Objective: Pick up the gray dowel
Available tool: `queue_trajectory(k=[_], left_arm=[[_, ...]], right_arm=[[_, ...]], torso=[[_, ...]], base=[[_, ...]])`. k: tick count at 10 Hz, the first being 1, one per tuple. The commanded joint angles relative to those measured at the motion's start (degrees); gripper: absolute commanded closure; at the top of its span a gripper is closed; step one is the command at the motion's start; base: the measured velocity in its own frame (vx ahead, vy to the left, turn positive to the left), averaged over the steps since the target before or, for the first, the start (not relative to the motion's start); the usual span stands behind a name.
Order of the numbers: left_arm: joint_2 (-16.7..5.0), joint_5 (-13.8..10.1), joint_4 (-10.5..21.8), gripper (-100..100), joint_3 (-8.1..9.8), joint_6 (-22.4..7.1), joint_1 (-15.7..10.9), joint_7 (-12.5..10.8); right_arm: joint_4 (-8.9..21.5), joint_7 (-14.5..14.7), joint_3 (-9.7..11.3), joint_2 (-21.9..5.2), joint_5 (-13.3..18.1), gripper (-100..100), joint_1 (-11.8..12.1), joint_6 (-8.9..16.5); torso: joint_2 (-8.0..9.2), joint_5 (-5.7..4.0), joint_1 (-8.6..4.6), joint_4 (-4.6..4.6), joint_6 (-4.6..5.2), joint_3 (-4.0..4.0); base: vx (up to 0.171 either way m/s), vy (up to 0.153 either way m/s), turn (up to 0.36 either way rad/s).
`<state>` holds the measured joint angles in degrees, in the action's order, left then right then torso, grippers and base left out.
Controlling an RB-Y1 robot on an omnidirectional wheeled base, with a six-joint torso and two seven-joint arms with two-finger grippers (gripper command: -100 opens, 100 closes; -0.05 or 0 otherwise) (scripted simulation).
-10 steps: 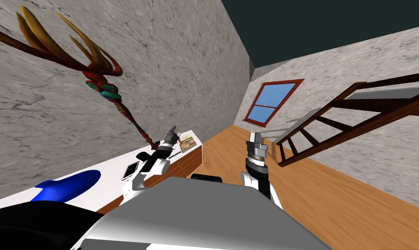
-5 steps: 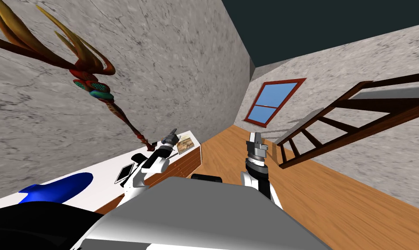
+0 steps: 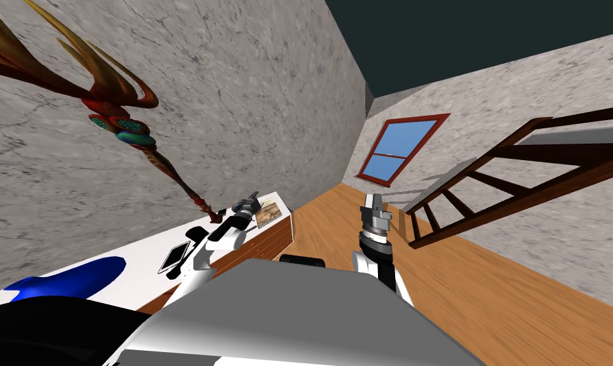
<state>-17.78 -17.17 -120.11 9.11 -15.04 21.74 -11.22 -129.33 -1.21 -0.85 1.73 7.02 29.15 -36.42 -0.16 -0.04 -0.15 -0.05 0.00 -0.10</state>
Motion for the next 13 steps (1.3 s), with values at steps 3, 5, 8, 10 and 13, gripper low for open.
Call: queue_trajectory(k=[3, 5, 8, 10, 13], left_arm=[[-0.5, -1.0, 1.4, -100, 0.69, -5.5, -0.7, -1.0], [-0.9, -1.9, 2.8, -100, 1.38, -8.7, -1.5, -1.9], [-1.3, -2.6, 4.2, -100, 2.07, -12.7, -2.2, -2.8], [-1.6, -3.3, 5.7, -100, 2.75, -15.3, -3.0, -3.7], [-1.9, -3.8, 7.3, -100, 3.44, -20.2, -3.8, -4.6]], right_arm=[[0.0, 0.0, 0.0, 0.0, 0.0, 0, 0.0, 0.0], [0.0, 0.0, 0.0, 0.0, 0.0, 0, 0.0, 0.0], [0.0, 0.0, 0.0, 0.0, 0.0, 0, 0.0, 0.0], [0.0, 0.0, 0.0, 0.0, 0.0, 0, 0.0, 0.0], [0.0, 0.0, 0.0, 0.0, 0.0, 0, 0.0, 0.0]], torso=[[0.07, 0.02, 0.10, 0.02, 0.00, 0.04], [0.02, 0.02, 0.10, 0.01, 0.00, 0.01], [0.07, 0.03, 0.12, 0.02, 0.00, 0.04], [0.12, 0.03, 0.14, 0.03, 0.00, 0.07], [0.08, 0.04, 0.17, 0.02, 0.00, 0.05]], base=[[0.024, -0.020, 0.001], [0.037, -0.021, -0.002], [0.021, -0.016, -0.003], [0.014, -0.010, -0.006], [0.023, -0.003, -0.008]])
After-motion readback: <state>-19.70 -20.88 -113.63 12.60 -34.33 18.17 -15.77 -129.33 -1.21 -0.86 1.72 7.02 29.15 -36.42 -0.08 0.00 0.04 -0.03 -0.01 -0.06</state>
